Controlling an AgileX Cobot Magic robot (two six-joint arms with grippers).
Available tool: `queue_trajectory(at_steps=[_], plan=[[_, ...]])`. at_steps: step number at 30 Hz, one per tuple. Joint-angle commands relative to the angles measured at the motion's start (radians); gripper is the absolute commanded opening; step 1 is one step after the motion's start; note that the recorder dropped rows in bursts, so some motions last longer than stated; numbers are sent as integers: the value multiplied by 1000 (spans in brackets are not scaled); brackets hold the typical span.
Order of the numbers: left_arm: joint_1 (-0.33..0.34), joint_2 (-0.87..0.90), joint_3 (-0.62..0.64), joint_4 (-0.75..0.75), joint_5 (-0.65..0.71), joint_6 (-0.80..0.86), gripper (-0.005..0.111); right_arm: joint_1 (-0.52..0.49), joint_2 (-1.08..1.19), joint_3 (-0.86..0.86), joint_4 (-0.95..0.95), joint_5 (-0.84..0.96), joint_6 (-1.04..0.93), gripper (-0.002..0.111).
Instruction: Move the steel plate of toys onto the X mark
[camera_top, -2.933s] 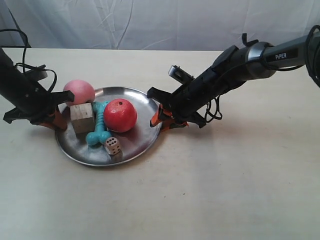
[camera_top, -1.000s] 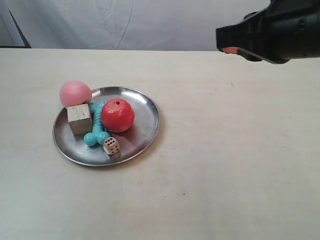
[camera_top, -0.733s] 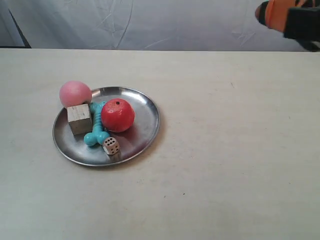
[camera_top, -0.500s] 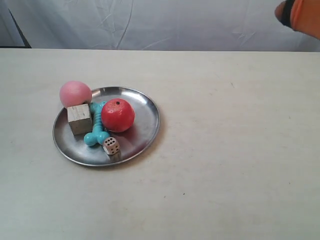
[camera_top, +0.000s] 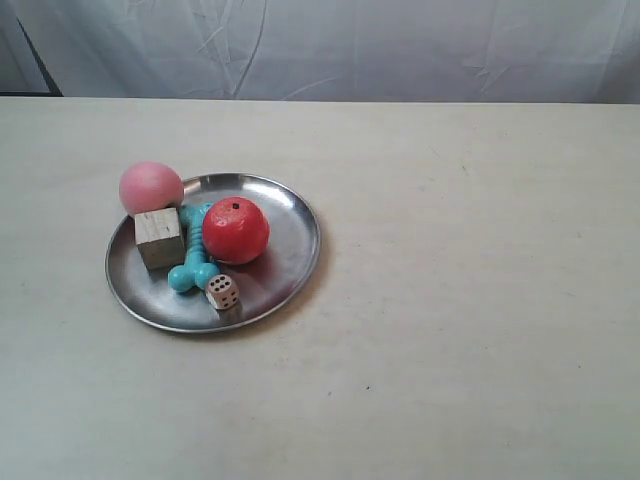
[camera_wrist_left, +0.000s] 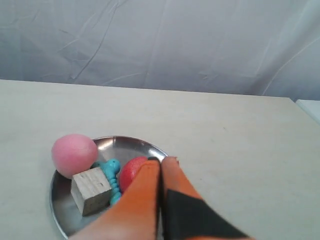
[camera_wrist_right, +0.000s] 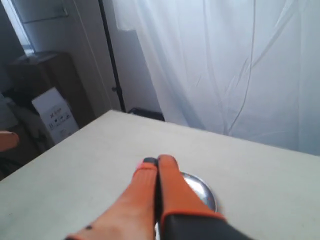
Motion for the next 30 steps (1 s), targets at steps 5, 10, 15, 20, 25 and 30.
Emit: queue_trajectory(at_steps=[5,10,15,20,25,30], plan=[[46,-174,129,209,-147,48,0,-122,-298,194,-58,-115,-13,-1],[46,-300,327,260,-279,48,0,-179,-473,473,-154,-170,-13,-1],[46,-402,492,320,-370,48,0,-251,-539,717,-110,-331,-13,-1],[46,-427,572,350,-382,48,0,-309,-539,798,-52,-418,-13,-1],[46,-427,593,350,-372,48,0,-317,-539,798,-120,-383,-20,-1],[46,-427,593,354,-366,48,0,-317,-539,798,-114,-383,-20,-1]])
